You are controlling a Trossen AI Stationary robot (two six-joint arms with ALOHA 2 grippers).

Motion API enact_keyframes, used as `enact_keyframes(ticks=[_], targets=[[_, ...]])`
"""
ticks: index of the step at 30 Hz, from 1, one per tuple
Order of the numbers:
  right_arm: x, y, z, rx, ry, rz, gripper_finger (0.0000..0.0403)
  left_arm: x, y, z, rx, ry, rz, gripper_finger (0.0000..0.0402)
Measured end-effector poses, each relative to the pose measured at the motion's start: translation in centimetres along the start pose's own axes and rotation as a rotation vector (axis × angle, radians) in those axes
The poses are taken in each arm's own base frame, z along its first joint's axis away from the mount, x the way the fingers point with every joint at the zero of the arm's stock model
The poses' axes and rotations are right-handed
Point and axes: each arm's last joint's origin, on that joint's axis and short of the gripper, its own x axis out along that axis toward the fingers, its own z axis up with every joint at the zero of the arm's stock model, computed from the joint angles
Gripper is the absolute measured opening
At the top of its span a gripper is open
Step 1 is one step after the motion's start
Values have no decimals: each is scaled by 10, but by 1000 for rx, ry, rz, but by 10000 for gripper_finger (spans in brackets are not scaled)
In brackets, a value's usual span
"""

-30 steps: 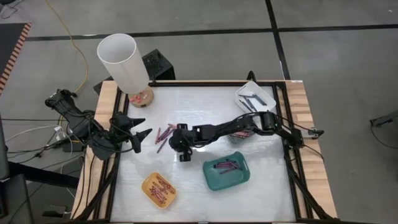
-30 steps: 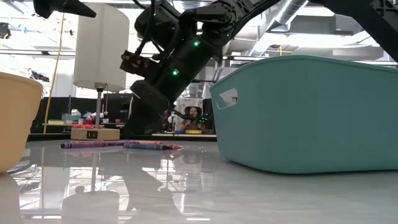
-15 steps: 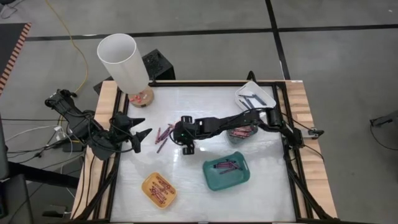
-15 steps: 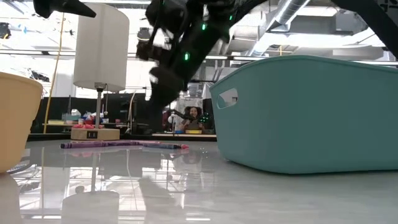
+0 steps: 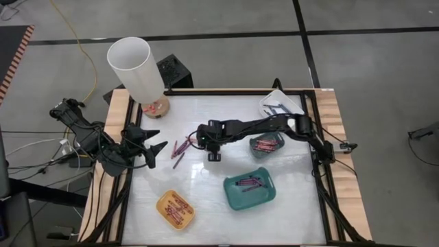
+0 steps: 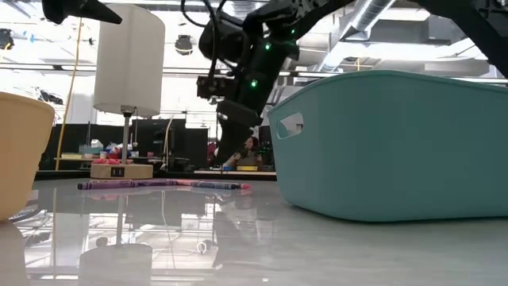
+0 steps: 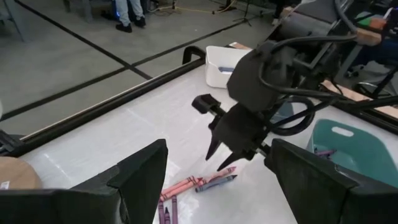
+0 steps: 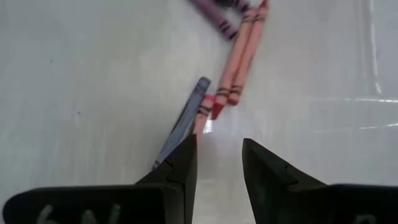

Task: Sort crayons
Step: Put the pink crayon into the dark blue bin

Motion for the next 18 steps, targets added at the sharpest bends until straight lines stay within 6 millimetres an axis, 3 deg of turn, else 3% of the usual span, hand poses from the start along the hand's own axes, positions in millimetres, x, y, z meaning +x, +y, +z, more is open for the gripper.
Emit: enact_keyframes(ticks=[11, 18], targets=[[3, 2, -1, 14, -1, 47, 123, 0, 0, 0, -10, 0, -1, 276], [34, 7, -11, 23, 34, 68, 123, 0, 0, 0, -19, 4, -4, 276]])
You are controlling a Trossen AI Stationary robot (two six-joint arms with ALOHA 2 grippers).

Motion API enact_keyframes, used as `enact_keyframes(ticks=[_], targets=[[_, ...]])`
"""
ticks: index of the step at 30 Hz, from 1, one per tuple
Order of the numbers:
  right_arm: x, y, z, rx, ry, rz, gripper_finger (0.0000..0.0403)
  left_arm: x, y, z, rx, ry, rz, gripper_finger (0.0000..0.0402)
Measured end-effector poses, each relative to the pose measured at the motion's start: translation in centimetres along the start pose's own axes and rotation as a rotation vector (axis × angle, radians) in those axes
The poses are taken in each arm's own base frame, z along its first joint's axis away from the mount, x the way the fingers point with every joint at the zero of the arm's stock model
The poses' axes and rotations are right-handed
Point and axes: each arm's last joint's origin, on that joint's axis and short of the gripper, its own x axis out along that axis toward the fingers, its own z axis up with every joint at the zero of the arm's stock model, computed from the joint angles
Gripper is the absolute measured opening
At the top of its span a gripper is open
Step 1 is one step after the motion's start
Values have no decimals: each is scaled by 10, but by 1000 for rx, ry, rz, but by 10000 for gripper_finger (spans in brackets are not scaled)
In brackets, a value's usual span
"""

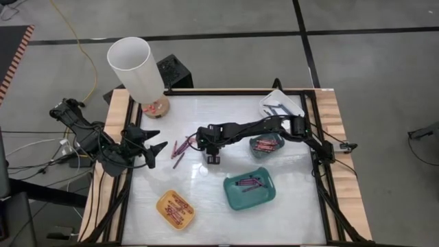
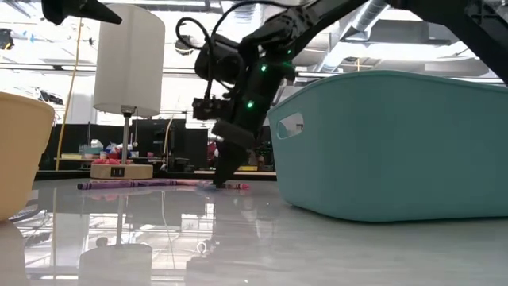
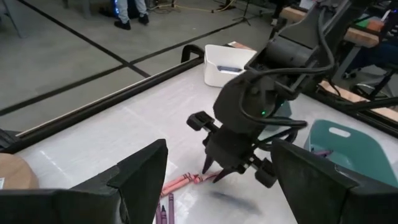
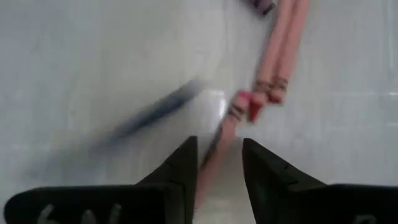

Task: Sort crayons
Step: Put the pink crayon into the dark blue bin

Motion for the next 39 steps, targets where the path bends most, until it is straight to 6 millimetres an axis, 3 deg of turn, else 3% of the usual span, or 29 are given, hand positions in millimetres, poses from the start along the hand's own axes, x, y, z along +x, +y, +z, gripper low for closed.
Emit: enact_keyframes(ticks=[10, 20, 26, 32, 37, 39], targets=[[4, 2, -5, 32, 5, 1, 117, 0, 0, 0, -2, -2, 1, 276], [4, 2, -6, 48, 9, -5, 13, 0, 0, 0, -3, -5, 4, 276], [-2, 8, -3, 41, -8, -7, 7, 0, 0, 0, -3, -5, 4, 276], [-34, 17, 6, 25, -56, 1, 3, 0, 0, 0, -2, -5, 4, 276], [-76, 31, 7, -8, -58, 21, 2, 0, 0, 0, -3, -3, 2, 276], [-102, 38, 4, -13, -42, 33, 1, 0, 0, 0, -2, 0, 0, 276]])
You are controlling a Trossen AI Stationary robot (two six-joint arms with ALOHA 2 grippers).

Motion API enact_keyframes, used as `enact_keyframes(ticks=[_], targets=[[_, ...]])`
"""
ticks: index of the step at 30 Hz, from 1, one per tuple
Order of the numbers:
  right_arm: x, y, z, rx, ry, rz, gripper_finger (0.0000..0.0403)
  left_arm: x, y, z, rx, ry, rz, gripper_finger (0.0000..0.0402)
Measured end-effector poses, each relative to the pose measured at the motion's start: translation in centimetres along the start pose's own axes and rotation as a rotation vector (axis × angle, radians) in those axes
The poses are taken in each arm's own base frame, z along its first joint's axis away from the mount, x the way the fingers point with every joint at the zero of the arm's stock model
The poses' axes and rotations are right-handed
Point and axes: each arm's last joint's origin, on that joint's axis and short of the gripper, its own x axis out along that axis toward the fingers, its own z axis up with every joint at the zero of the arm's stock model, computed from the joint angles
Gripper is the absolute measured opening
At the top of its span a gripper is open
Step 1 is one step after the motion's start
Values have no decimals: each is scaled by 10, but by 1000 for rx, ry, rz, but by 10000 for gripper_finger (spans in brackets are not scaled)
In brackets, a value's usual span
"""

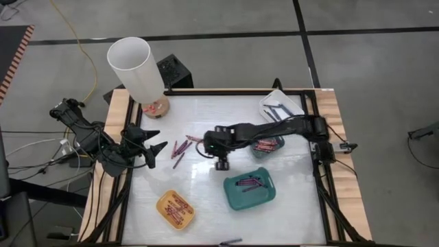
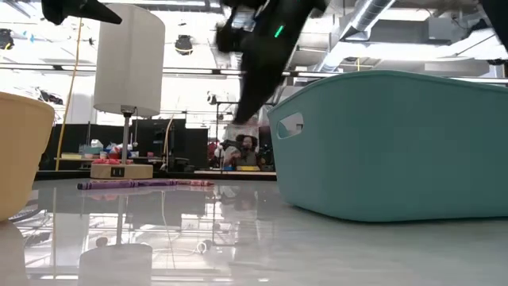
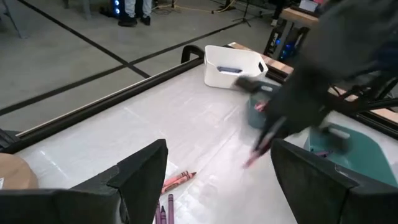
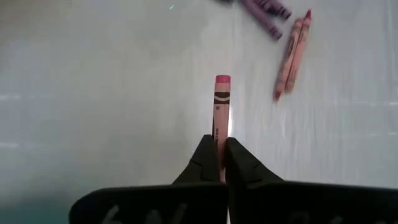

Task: Sort crayons
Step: Put the pink crayon into the dark blue bin

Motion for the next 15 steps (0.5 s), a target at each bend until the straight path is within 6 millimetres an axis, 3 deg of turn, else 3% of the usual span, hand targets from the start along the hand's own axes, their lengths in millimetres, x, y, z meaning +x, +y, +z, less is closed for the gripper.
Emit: enact_keyframes(ticks=[9, 15], targets=[[-108, 45, -35, 75, 121, -184, 1, 0, 0, 0, 2, 0, 1, 276], [-142, 54, -59, 141, 174, -402, 0, 0, 0, 0, 5, -4, 4, 276]])
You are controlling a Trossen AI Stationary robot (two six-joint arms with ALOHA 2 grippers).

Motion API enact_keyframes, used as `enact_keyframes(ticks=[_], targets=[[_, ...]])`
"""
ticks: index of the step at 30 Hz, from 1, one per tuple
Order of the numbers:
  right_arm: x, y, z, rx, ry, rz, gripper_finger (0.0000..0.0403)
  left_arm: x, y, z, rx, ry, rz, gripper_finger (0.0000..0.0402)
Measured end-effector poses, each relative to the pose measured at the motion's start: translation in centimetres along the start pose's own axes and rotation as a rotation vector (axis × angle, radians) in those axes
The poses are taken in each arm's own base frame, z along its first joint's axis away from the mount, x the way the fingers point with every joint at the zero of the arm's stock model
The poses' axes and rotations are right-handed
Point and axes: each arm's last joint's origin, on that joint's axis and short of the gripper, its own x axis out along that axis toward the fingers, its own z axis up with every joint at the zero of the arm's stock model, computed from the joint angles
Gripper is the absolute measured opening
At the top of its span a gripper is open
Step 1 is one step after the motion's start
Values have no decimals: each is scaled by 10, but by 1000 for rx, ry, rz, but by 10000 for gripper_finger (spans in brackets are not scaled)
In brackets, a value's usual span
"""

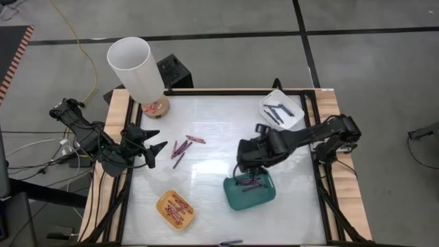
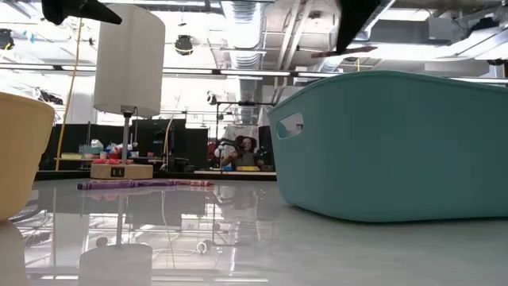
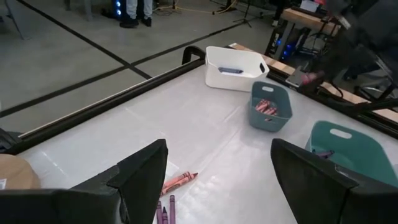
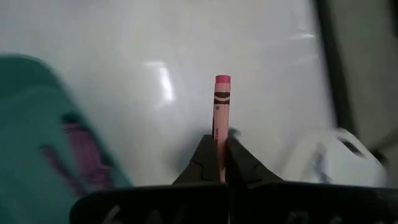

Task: Sort crayons
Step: Put the pink crayon into the dark blue bin

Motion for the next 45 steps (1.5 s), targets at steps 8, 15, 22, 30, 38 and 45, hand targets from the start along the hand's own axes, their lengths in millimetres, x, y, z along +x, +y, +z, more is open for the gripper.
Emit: enact_keyframes(ticks=[8, 15, 22, 30, 38, 45], targets=[[30, -29, -19, 121, 196, -170, 0, 0, 0, 0, -10, 6, -5, 276], [70, -58, -54, 192, 312, -223, 0, 0, -1, -1, -11, 27, -22, 276], [69, -82, -81, 304, 197, -76, 0, 0, -1, -1, -12, 25, -22, 276], [78, -54, -103, -79, -30, 151, 0, 0, 0, 0, -24, 11, -10, 276], [117, -46, -116, -156, 53, 126, 1, 0, 0, 0, -35, 2, -2, 276], [135, -44, -112, -208, 95, 121, 18, 0, 0, 0, -50, -6, 4, 276]])
